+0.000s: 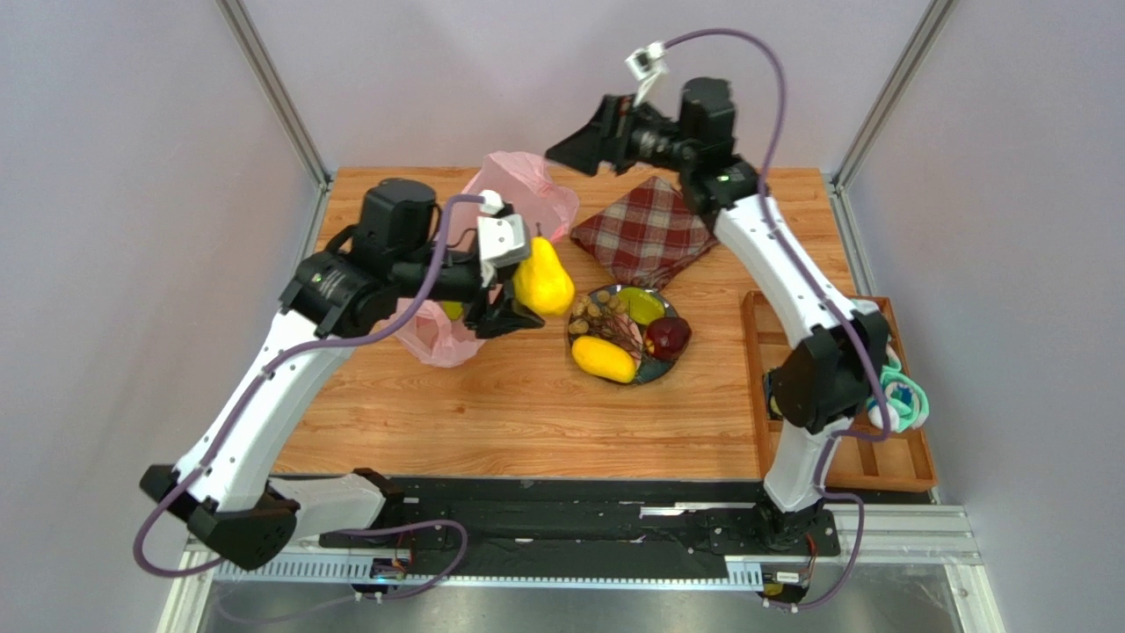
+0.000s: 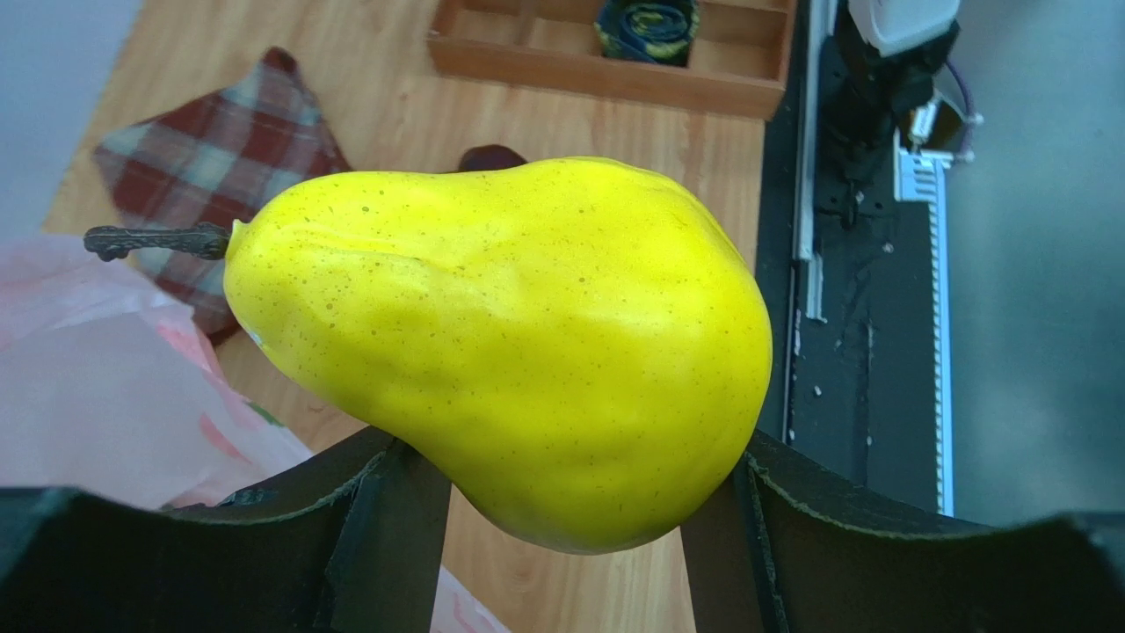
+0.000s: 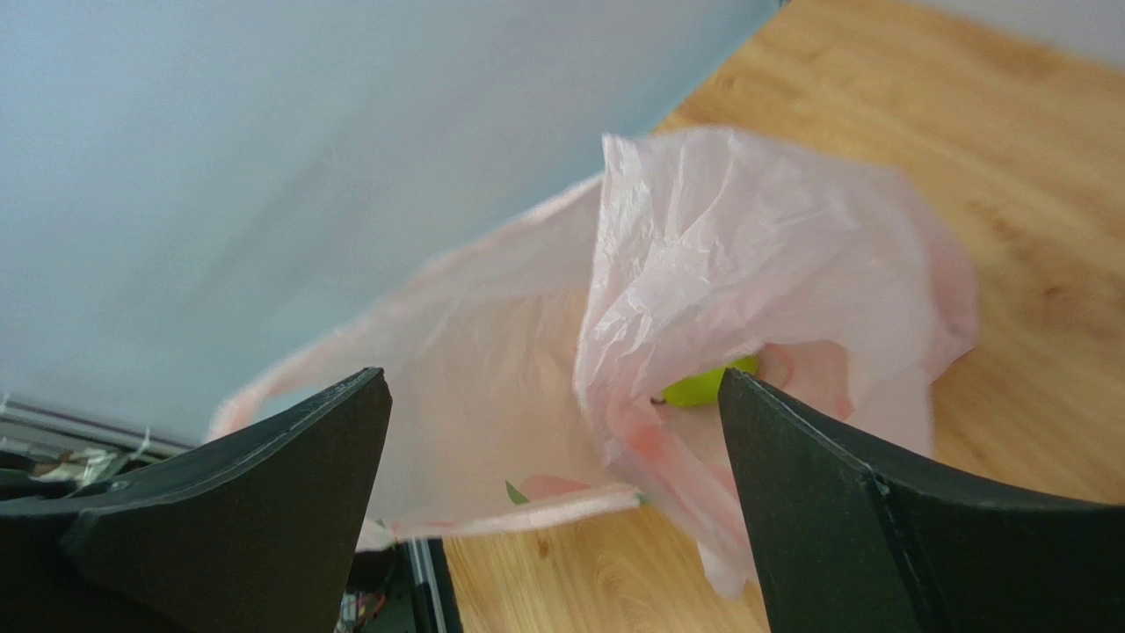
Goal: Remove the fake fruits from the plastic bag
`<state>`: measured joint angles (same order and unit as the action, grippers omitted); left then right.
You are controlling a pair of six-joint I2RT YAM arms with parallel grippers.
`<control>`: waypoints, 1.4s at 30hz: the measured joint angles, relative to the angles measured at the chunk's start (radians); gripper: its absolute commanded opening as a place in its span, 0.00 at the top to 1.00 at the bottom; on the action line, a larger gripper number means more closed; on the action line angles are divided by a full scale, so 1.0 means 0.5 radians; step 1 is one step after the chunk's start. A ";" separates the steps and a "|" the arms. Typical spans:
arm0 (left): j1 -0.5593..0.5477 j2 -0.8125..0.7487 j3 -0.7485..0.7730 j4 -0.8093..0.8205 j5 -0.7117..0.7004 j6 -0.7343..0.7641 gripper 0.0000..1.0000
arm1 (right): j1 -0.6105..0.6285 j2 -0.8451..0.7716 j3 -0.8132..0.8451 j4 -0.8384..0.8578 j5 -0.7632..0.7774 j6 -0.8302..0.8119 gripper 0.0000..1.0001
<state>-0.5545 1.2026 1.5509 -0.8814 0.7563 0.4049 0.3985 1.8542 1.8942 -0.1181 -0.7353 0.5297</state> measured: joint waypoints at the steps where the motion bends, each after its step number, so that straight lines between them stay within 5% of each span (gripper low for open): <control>1: -0.040 0.064 0.040 -0.025 0.005 0.024 1.00 | -0.073 -0.066 -0.002 0.024 -0.001 0.014 0.00; 14: -0.319 1.707 1.264 -0.740 -0.156 0.574 1.00 | -0.755 -0.565 -0.472 0.154 0.008 0.052 0.02; 28: -0.420 2.077 1.370 -0.822 -0.479 0.684 1.00 | -0.894 -0.889 -0.965 0.153 0.002 0.078 0.02; 35: -0.433 2.187 1.371 -0.603 -0.563 0.639 0.64 | -0.909 -0.903 -1.019 0.158 0.001 0.107 0.02; 42: -0.433 2.251 1.369 -0.478 -0.626 0.611 0.51 | -0.925 -0.903 -1.042 0.185 0.001 0.130 0.02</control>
<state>-0.7708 2.3283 2.2356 -1.1206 0.4431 0.7105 -0.0643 1.4029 1.3731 -0.0257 -0.7349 0.5949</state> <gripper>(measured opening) 0.638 0.985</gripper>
